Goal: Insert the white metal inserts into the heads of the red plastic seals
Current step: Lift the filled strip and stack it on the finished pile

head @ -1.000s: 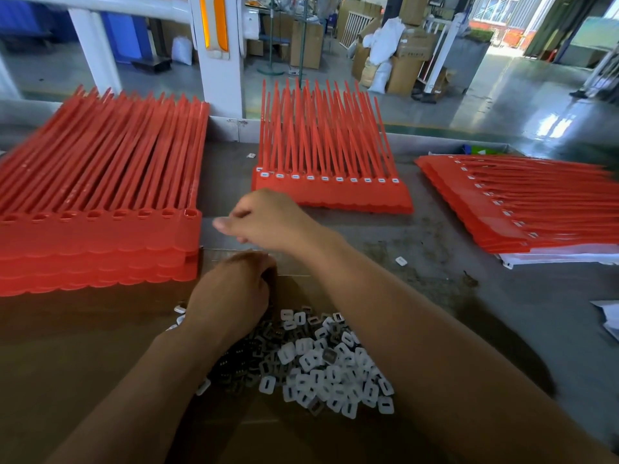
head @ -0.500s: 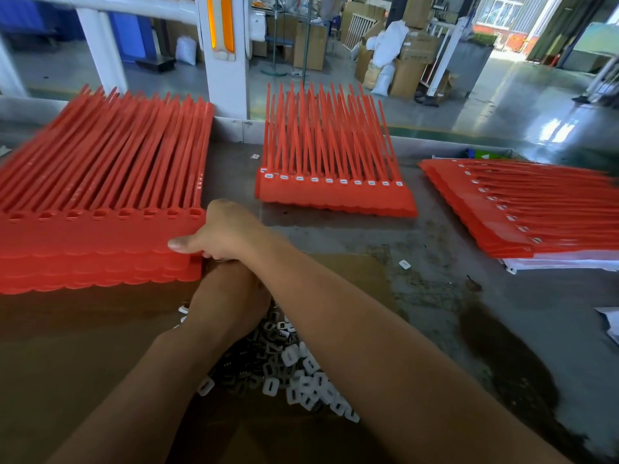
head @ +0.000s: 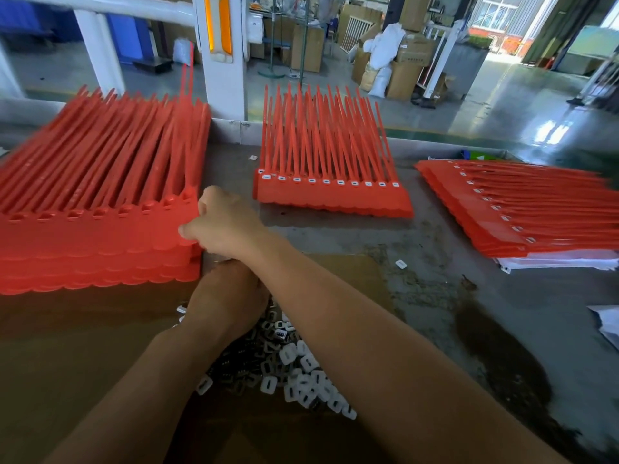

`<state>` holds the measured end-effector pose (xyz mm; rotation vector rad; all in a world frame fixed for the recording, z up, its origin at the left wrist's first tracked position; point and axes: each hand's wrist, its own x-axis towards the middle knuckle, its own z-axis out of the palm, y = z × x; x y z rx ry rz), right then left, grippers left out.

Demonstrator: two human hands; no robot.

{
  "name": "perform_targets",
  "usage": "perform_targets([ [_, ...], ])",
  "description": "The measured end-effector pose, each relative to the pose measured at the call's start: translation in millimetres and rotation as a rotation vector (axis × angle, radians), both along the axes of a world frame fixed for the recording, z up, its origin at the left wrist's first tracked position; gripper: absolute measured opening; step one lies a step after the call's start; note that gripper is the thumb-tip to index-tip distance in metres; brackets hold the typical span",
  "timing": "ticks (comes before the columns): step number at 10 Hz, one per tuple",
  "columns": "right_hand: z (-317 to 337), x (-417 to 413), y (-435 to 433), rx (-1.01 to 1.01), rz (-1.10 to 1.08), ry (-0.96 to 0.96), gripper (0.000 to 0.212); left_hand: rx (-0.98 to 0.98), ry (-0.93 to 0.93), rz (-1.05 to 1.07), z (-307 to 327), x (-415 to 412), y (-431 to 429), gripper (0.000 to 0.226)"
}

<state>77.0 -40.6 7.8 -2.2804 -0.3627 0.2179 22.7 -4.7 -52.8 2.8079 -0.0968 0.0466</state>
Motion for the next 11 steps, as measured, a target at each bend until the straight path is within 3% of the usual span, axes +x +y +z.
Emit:
perform_targets([
  [1, 5, -2, -5, 0.203, -0.067, 0.143, 0.021, -0.021, -0.016, 0.005, 8, -4, -3, 0.024],
  [2, 11, -4, -10, 0.259, -0.118, 0.12, 0.015, -0.04, -0.064, -0.04, 8, -5, -3, 0.02],
  [3, 19, -8, -14, 0.584, -0.093, 0.284, 0.012, -0.134, -0.126, -0.102, 11, -6, -3, 0.015],
  [4, 23, -11, -18, 0.818, -0.042, 0.459, 0.01, -0.2, -0.157, -0.111, 12, -9, -2, 0.035],
  [5, 22, -12, -31, 0.813, -0.03, 0.447, 0.015, -0.232, -0.188, -0.145, 13, -8, -2, 0.02],
  [7, 16, -12, -56, 0.783, -0.159, 0.458, 0.024, -0.403, -0.185, -0.082, 10, -4, 1, 0.033],
  [9, 14, -5, -57, 0.819, -0.267, 0.493, 0.013, -1.519, 0.254, 0.247, 24, 1, 9, 0.019],
  [10, 16, -3, -53, 0.743, -0.258, 0.478, 0.004, -1.777, 0.205, 0.242, 29, 2, 12, 0.02],
  [11, 20, -5, -49, 0.657, -0.221, 0.459, 0.007, -1.934, 0.084, 0.173, 34, 1, 14, 0.021],
])
